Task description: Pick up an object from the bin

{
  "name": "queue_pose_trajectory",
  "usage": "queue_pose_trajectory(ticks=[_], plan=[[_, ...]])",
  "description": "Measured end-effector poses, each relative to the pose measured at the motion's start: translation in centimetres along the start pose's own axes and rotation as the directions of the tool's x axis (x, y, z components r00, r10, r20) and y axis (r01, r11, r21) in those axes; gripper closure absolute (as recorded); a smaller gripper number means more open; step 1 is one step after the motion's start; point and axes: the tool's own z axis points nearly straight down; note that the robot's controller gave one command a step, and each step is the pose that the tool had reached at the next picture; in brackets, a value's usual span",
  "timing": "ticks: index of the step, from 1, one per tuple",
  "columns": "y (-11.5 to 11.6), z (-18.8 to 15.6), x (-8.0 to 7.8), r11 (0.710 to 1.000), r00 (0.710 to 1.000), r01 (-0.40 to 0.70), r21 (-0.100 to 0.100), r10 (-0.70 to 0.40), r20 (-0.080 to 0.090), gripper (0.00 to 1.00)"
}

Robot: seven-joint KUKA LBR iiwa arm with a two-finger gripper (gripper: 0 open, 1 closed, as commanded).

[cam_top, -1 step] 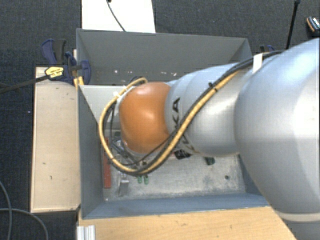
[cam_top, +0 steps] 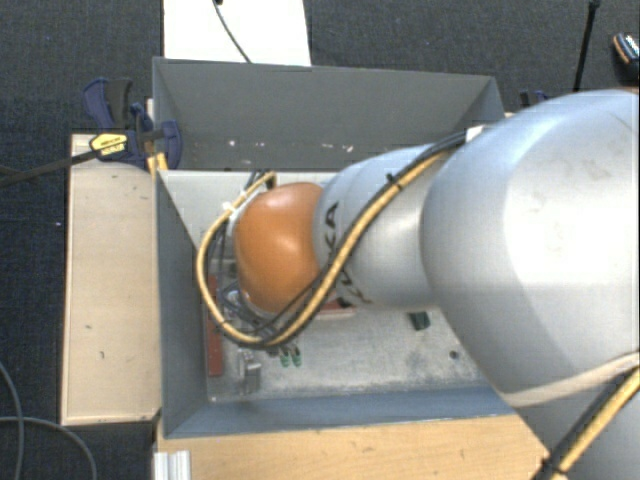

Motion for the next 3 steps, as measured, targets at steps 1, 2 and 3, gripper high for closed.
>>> queue_pose_trajectory(ticks=[1, 2, 3], plan=[[-6.4, -6.9, 0.6, 1.0, 1.0, -0.019, 0.001, 0.019, 0.012, 0.0], [-9.9, -0.1, -6.1, 0.928, 0.928, 0.373, 0.001, -0.373, 0.007, 0.0], [-9.7, -0.2, -6.1, 0.93, 0.93, 0.368, 0.0, -0.368, 0.007, 1.0]])
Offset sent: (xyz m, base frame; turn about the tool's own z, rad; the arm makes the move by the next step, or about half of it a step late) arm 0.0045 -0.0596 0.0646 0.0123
